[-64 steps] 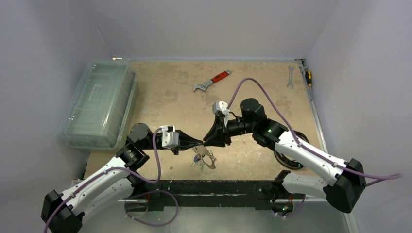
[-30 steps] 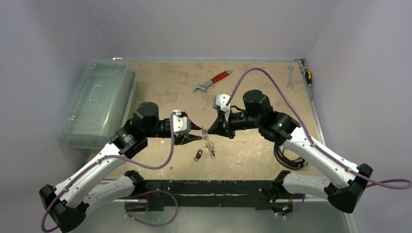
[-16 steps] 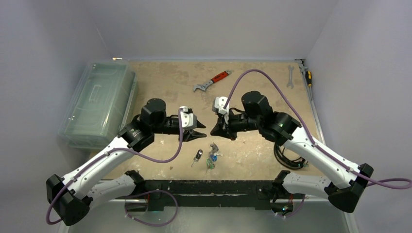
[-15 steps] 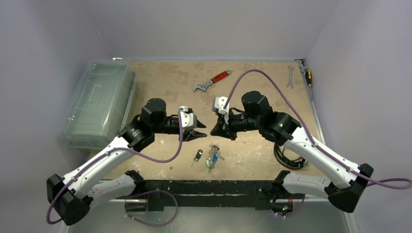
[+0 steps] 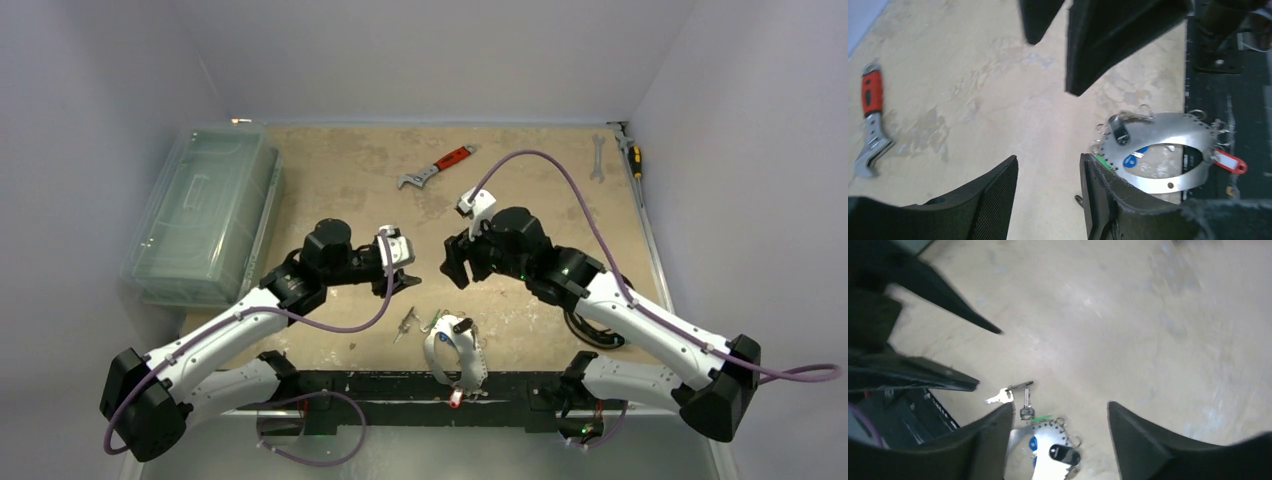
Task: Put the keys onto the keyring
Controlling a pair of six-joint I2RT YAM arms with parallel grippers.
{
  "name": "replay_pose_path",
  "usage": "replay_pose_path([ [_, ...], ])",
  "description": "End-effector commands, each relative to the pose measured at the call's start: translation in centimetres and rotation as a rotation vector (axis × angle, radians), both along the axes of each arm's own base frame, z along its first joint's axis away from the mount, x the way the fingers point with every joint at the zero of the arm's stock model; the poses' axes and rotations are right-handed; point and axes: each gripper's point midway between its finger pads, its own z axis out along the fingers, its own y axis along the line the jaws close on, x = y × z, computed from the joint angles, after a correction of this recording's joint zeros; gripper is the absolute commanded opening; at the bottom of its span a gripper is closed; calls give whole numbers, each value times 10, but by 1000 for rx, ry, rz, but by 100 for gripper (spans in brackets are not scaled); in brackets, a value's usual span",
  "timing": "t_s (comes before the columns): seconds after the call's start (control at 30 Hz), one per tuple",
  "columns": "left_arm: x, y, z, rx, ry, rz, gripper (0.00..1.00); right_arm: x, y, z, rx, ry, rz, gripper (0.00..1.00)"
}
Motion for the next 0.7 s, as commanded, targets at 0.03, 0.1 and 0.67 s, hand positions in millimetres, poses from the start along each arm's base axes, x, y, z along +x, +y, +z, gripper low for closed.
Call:
replay_pose_path([
  [0.03, 39, 9, 18, -79, -55, 242, 50, 10, -50, -40, 108, 231, -547, 89],
  [0.1, 45, 8, 16, -84, -27, 274, 50, -4, -52, -63, 125, 331, -579, 91],
  [0.67, 50, 7, 13, -72, 11, 302, 48, -82, -69, -184, 37, 740, -615, 50],
])
